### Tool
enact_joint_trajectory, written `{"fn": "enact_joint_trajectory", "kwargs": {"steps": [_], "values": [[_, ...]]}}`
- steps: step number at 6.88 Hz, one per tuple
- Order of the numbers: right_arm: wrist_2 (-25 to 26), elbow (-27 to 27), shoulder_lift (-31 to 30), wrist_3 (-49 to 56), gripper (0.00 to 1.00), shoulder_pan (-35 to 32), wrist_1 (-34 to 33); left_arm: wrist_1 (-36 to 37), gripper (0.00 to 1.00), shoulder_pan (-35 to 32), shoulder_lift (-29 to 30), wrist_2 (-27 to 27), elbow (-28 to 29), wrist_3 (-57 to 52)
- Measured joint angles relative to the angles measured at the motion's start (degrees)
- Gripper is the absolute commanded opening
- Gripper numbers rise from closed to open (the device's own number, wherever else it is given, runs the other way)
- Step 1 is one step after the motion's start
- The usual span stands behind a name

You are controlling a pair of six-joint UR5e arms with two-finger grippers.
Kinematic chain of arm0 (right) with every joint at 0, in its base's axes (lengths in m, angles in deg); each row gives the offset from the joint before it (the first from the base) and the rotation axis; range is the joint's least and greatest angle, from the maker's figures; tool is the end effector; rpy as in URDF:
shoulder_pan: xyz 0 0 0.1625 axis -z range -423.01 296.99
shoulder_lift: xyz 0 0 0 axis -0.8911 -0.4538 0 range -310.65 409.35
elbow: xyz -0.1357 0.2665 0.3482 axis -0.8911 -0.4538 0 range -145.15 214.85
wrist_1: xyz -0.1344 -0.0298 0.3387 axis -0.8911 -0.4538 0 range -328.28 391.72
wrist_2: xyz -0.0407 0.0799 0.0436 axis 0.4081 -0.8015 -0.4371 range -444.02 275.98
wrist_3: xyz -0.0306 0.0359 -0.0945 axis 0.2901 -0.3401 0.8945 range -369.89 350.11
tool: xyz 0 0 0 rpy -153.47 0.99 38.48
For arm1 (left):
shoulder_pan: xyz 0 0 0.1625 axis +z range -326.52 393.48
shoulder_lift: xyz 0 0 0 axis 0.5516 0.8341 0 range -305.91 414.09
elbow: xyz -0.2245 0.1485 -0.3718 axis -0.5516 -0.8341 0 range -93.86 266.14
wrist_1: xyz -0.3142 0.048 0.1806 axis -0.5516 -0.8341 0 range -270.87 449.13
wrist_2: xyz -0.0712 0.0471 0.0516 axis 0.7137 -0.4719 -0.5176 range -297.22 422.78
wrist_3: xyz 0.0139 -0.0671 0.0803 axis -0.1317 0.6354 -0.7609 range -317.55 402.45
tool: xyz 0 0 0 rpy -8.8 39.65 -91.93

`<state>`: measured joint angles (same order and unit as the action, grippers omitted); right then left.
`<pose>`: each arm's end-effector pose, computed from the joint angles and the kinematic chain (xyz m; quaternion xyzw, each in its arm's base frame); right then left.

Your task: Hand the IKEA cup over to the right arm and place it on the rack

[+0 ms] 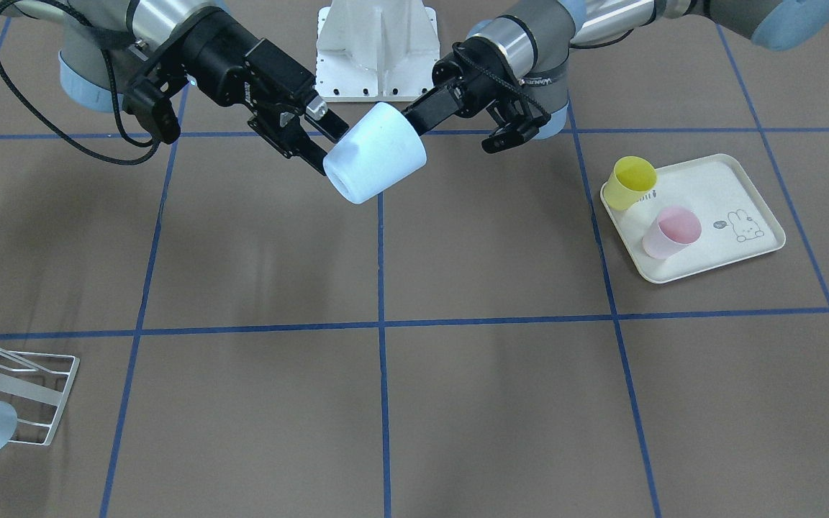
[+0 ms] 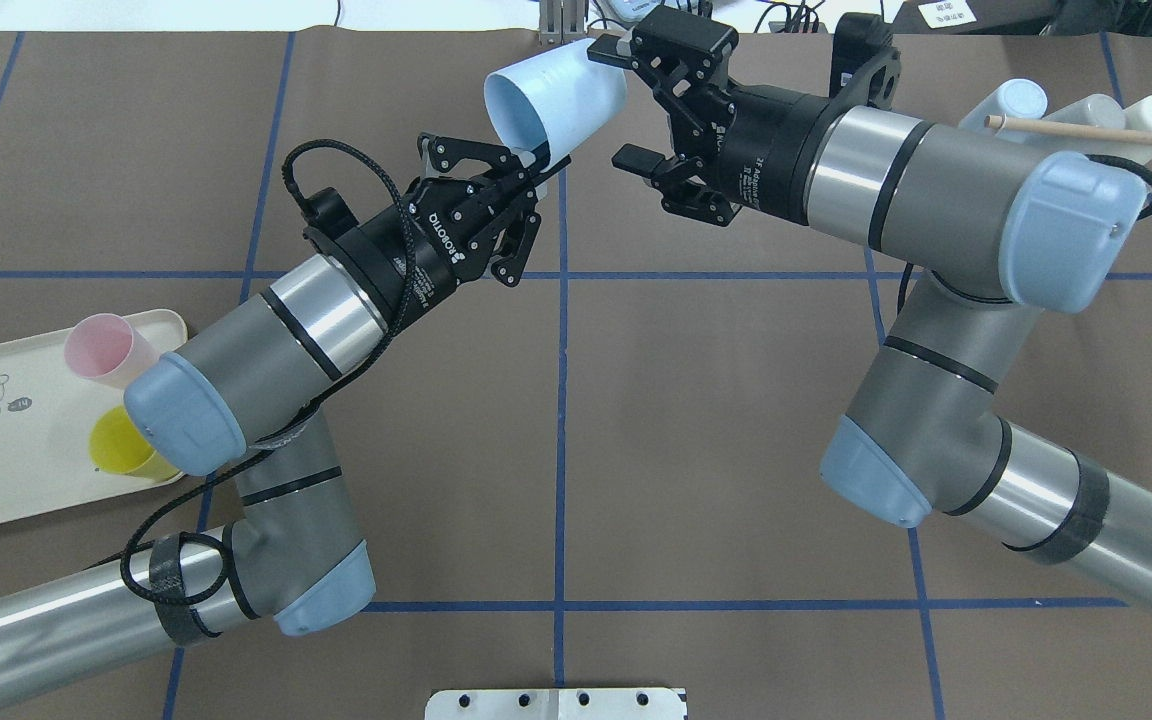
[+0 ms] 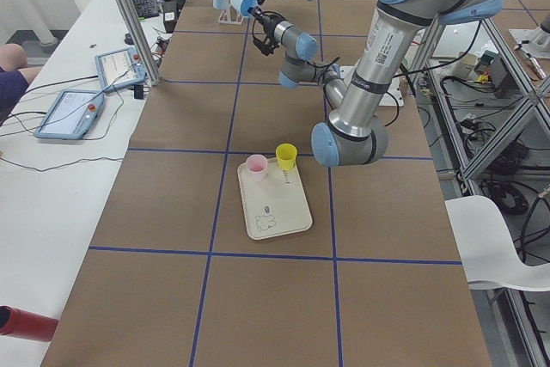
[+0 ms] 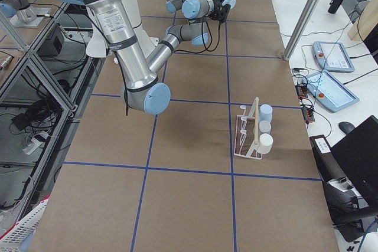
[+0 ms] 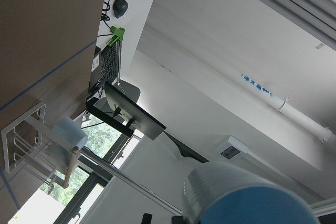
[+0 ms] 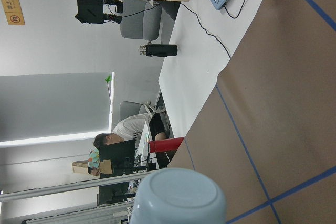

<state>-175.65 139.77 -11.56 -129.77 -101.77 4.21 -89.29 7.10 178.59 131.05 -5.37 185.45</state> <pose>-0.3403 -0.4403 0.2015 0.0535 -0.7994 0.3279 0.5005 0.4250 -0.4031 0.2030 -0.1145 0.8657 -0.4208 0.2458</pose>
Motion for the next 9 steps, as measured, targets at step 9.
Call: {"fn": "enact_joint_trajectory", "kwargs": {"steps": [9], "values": [[0.58,-0.66,0.16,0.00,0.99,0.32,0.00,0.17,0.00,3.11,1.47,-2.07,-0.21,-0.38]]}}
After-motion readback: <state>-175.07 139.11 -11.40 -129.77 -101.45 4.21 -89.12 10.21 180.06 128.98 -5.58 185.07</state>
